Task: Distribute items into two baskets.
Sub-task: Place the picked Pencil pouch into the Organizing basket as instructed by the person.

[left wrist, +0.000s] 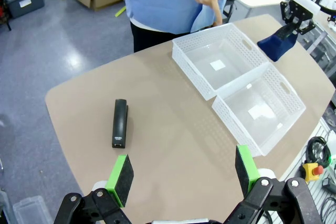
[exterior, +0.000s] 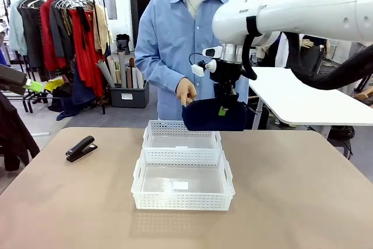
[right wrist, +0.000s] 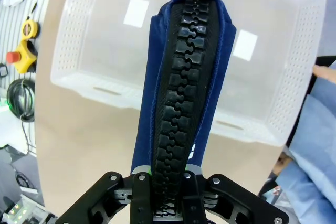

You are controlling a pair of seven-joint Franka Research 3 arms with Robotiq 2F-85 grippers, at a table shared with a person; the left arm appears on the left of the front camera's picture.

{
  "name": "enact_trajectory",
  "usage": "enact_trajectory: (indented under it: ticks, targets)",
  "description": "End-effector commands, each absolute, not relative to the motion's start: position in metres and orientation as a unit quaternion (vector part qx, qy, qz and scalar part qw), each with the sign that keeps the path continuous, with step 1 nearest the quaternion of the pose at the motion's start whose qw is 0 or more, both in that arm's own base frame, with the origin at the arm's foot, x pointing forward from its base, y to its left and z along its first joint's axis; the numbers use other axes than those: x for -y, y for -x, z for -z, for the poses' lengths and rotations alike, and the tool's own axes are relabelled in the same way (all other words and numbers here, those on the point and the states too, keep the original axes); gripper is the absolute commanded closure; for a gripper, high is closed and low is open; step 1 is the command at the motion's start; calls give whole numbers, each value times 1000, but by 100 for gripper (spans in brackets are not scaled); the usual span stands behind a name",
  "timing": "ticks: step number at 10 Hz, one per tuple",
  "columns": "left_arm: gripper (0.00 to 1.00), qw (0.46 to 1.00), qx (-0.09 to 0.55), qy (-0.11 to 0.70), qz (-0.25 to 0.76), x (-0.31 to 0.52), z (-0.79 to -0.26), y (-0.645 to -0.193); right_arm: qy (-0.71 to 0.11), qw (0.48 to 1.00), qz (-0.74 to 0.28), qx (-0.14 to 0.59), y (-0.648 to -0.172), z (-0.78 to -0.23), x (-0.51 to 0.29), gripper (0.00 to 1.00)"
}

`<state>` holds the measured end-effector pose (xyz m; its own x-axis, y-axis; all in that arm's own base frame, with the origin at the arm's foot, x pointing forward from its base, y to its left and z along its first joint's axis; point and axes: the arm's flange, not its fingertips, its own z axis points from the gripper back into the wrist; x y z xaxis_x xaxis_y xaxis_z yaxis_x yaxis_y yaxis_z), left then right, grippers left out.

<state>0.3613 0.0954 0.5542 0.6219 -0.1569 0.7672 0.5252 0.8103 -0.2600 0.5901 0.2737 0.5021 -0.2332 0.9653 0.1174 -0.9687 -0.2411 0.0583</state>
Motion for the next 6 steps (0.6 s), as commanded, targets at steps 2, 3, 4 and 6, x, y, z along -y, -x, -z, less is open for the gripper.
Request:
enact_trajectory:
  ticks: [2,3,4,6]
  targets:
    - [0,863,395,245,200,-95,-554,-363,-59,633,-772,21,-615,-503,-303,100]
    - [0,863,395,245,200,-95,-554,-363,-56,634,-771,25,-622,-501,-313,100]
    - [0,863,395,245,200,-95,-554,-363,-54,640,-766,30,-630,-500,-320,100]
    - [0,863,395,245,200,-95,-554,-363,-60,640,-765,35,-641,-494,-331,100]
